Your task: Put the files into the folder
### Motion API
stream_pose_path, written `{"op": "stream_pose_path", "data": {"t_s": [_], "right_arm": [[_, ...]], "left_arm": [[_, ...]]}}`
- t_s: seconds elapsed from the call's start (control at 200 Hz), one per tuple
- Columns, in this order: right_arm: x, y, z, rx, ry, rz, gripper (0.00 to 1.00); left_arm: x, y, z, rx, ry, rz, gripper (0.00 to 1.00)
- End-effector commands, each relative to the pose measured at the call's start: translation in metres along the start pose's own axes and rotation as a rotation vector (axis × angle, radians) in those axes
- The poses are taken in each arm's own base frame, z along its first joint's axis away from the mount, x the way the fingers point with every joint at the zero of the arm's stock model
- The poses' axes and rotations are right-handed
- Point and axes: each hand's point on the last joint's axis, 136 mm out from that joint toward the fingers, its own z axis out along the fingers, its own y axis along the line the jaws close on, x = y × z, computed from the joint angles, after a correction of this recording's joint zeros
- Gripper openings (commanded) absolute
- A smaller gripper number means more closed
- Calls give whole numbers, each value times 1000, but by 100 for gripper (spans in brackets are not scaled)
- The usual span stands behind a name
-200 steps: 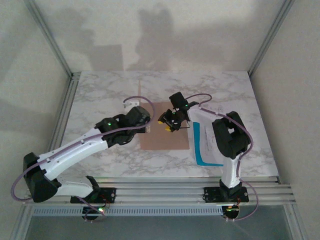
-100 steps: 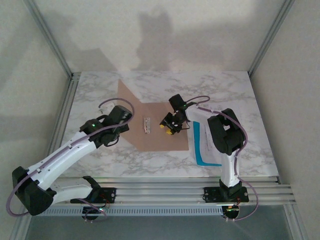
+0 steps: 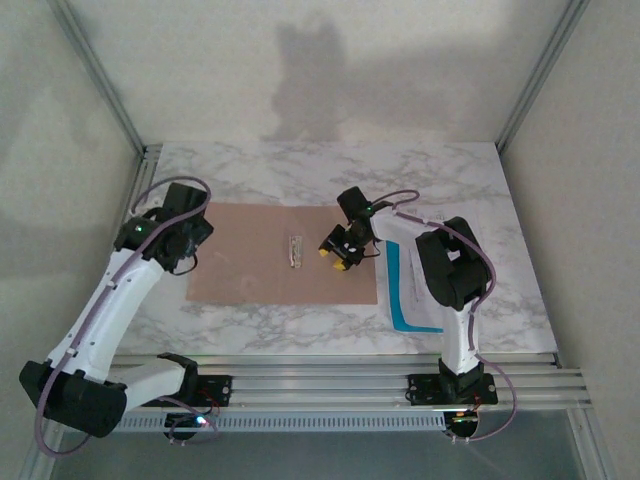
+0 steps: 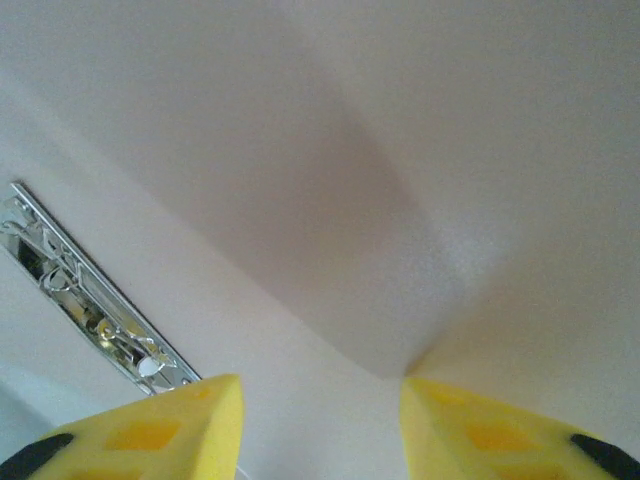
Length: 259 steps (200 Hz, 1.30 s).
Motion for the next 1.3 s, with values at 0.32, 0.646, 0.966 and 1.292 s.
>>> {"op": "stream_pose_path", "data": {"t_s": [0.32,0.646,0.966,1.292], "right_arm": [[-35,-63,-121,-23,-204,101,54],[-22,-217,-163,85,-312,473,73],[11,-270,-142,164,-272,648,88],[-1,-277,-116,196,-187,646,87]], "left_arm": [[106,-104,14,315,361,247,49],[225,-177,45,345,473,514,31],[307,-205,84,294,516,711,27],[366,-190,97,267,565,833,24]]}}
